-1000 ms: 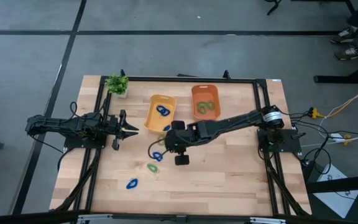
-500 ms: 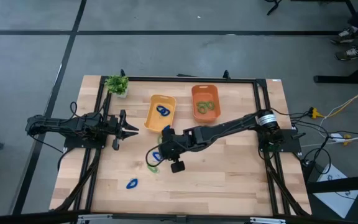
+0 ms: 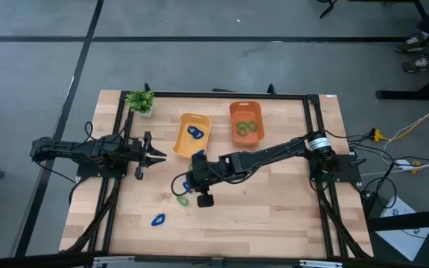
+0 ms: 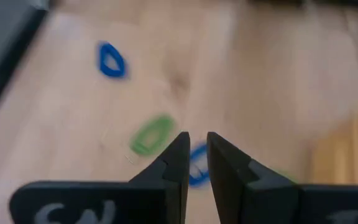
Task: Sort items
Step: Put the blue keychain into the yellow bin
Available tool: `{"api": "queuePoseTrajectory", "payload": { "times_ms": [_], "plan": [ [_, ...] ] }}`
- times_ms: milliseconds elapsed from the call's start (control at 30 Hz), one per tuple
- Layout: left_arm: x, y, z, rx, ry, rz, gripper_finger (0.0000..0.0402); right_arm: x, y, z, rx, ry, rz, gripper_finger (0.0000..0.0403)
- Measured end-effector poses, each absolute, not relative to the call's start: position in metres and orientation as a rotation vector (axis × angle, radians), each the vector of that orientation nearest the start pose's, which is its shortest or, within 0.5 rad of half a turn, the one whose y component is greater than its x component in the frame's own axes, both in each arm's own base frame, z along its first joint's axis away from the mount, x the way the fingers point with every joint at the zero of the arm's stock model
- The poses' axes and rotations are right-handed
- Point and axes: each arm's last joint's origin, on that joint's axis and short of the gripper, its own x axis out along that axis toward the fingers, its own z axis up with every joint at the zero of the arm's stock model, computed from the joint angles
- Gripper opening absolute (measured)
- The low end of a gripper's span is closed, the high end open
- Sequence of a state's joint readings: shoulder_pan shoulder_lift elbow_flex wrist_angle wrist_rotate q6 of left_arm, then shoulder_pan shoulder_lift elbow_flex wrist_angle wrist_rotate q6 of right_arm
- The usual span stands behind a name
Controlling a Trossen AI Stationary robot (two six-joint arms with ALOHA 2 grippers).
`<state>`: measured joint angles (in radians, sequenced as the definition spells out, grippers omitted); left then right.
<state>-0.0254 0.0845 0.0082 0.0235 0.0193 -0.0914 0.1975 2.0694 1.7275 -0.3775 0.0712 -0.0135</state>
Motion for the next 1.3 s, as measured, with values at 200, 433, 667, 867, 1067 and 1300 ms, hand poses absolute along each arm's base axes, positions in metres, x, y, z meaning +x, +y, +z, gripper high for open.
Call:
{"api": "queuePoseTrajectory", "payload": {
  "times_ms": [200, 433, 667, 867, 1067, 1300],
  "plan": [
    [0.102, -0.003, 0.162, -0.092, 0.053, -0.042, 0.007, 0.449, 0.084, 0.243, -0.119, 0.844, 0.001, 0.007],
    [0.102, -0.003, 0.162, -0.092, 0.053, -0.042, 0.007, 0.437, 0.097, 0.255, -0.175, 0.849, -0.047, 0.0075],
    [0.102, -0.003, 0.162, -0.091, 0.052, -0.042, 0.007, 0.423, 0.116, 0.262, -0.22, 0.874, -0.067, 0.0075],
    [0.102, -0.003, 0.162, -0.091, 0.054, -0.042, 0.007, 0.392, 0.125, 0.251, -0.203, 0.843, -0.032, 0.0075],
    [0.102, -0.003, 0.162, -0.091, 0.053, -0.042, 0.007, 0.338, 0.115, 0.224, -0.001, 0.594, 0.096, 0.0075],
    [0.102, -0.003, 0.162, -0.092, 0.053, -0.042, 0.007, 0.268, 0.093, 0.209, 0.125, 0.291, 0.223, 0.0075]
  ]
}}
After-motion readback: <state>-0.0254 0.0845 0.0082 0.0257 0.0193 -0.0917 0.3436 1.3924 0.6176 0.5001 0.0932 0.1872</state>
